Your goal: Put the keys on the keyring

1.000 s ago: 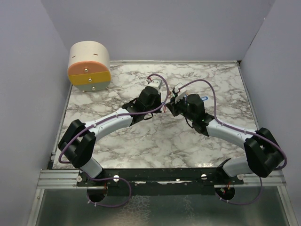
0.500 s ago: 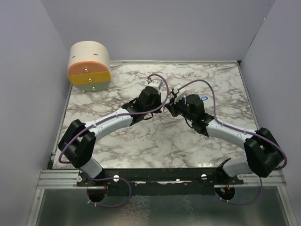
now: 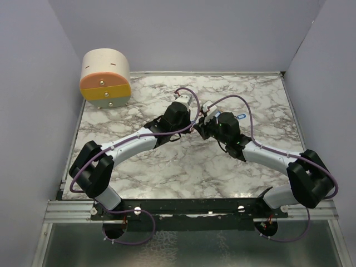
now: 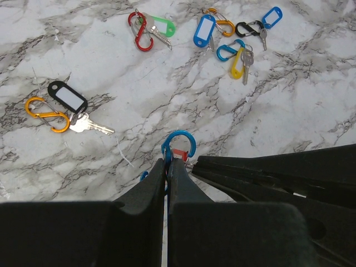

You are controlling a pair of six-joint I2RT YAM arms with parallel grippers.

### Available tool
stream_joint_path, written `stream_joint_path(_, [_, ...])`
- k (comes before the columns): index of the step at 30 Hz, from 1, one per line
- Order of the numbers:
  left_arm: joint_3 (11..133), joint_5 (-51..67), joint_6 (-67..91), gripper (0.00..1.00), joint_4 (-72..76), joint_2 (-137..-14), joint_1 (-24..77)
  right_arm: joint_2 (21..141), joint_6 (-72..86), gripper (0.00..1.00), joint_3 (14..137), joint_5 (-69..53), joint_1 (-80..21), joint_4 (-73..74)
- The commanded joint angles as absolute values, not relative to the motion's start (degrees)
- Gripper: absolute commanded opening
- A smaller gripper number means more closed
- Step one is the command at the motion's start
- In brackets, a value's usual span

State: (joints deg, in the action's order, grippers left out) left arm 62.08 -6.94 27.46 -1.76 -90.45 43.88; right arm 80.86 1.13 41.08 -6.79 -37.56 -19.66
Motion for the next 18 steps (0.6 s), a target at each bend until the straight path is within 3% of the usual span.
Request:
stream_joint_path(1, [61.9,-6.2,27.3,0.0,1.0,-90.1,43.4,81.4,0.2,0.01,42.7,-7.5,-38.3,-19.8])
stream_joint_path(18, [63.3,-4.0,25.8,0.0,-2.3,-90.6,43.3,80.2,0.3,0.01,41.5,-3.3,-38.4,-20.8])
